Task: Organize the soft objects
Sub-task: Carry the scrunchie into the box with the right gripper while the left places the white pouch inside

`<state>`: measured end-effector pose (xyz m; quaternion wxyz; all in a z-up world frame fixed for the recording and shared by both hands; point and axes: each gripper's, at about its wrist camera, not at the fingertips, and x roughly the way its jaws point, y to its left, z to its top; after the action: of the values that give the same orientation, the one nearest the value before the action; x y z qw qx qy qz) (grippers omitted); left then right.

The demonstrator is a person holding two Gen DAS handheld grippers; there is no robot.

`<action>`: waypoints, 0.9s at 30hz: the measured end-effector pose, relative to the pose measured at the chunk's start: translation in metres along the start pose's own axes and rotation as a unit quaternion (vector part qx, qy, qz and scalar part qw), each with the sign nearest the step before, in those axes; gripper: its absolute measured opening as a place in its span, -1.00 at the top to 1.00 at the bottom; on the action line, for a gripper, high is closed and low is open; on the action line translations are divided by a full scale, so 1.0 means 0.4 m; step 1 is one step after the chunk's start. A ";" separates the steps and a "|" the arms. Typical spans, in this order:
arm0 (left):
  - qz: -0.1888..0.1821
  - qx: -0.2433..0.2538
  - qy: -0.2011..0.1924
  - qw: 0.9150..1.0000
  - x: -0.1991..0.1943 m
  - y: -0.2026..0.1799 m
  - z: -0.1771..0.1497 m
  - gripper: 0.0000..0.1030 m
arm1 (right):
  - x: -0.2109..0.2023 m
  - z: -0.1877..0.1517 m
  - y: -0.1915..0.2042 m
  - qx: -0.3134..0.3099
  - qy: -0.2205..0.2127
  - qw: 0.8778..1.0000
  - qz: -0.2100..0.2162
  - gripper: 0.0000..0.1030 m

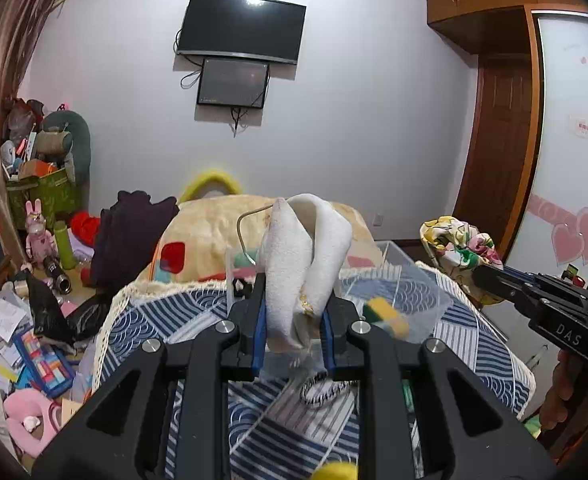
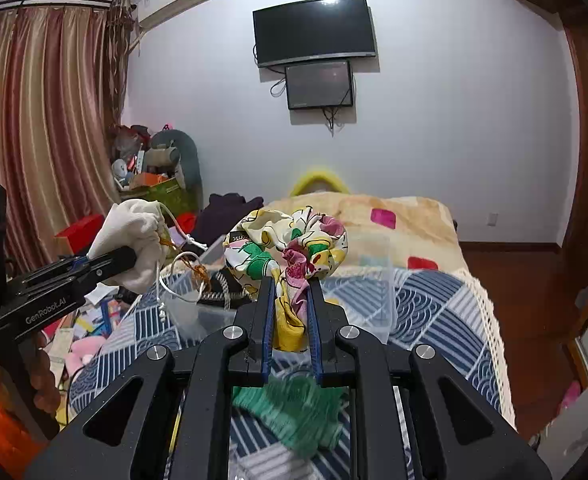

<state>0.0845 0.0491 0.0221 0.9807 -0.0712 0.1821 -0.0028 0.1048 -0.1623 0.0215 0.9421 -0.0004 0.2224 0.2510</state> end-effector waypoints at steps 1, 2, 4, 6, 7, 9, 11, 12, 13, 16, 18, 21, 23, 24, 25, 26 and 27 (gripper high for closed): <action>0.000 0.001 -0.002 1.000 0.007 -0.002 0.007 0.57 | 0.005 0.005 -0.002 0.000 -0.001 1.000 0.000 0.74; 0.002 0.002 -0.004 1.000 0.014 -0.003 0.012 0.57 | 0.013 0.012 -0.004 -0.001 -0.001 1.000 0.000 0.74; 0.008 0.003 -0.006 1.000 0.027 -0.006 0.018 0.57 | 0.029 0.021 -0.008 -0.002 0.002 1.000 0.000 0.74; 0.011 0.003 -0.004 1.000 0.042 -0.008 0.021 0.57 | 0.046 0.026 -0.007 -0.005 0.006 1.000 -0.002 0.74; 0.014 0.005 0.001 1.000 0.056 -0.009 0.022 0.57 | 0.061 0.028 -0.006 -0.009 0.011 1.000 -0.005 0.74; 0.016 0.007 0.008 1.000 0.074 -0.015 0.021 0.57 | 0.080 0.028 0.000 -0.016 0.018 1.000 -0.007 0.74; 0.018 0.010 0.016 1.000 0.099 -0.018 0.016 0.57 | 0.105 0.025 0.004 -0.021 0.030 0.999 -0.008 0.74; 0.018 0.011 0.019 1.000 0.108 -0.015 0.015 0.57 | 0.118 0.026 0.003 -0.022 0.036 0.999 -0.007 0.74; 0.019 0.015 0.026 0.999 0.123 -0.017 0.011 0.57 | 0.134 0.023 0.005 -0.025 0.044 0.999 -0.006 0.74; 0.022 0.022 0.047 0.998 0.164 -0.022 0.001 0.57 | 0.165 0.016 0.004 -0.030 0.062 0.998 -0.002 0.74; 0.022 0.025 0.061 0.998 0.191 -0.023 -0.006 0.57 | 0.190 0.013 0.004 -0.032 0.076 0.997 0.002 0.74; 0.022 0.027 0.080 0.996 0.226 -0.021 -0.015 0.57 | 0.218 0.010 -0.002 -0.030 0.093 0.995 0.004 0.74; 0.020 0.026 0.094 0.995 0.250 -0.020 -0.024 0.57 | 0.235 0.004 -0.008 -0.026 0.103 0.994 0.009 0.74; 0.020 0.026 0.099 0.995 0.260 -0.020 -0.027 0.57 | 0.241 0.002 -0.009 -0.026 0.108 0.994 0.010 0.74; 0.019 0.026 0.104 0.994 0.269 -0.021 -0.030 0.57 | 0.245 0.000 -0.010 -0.027 0.111 0.993 0.009 0.74; 0.017 0.027 0.109 0.993 0.277 -0.021 -0.034 0.57 | 0.247 -0.004 -0.007 -0.029 0.115 0.993 0.009 0.74; 0.016 0.029 0.114 0.993 0.284 -0.024 -0.036 0.57 | 0.250 -0.007 -0.007 -0.031 0.119 0.992 0.008 0.74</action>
<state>0.1856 0.0342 -0.0305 0.9551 -0.0392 0.2938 -0.0005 0.1825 -0.1176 -0.0233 0.9064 -0.0580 0.3247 0.2639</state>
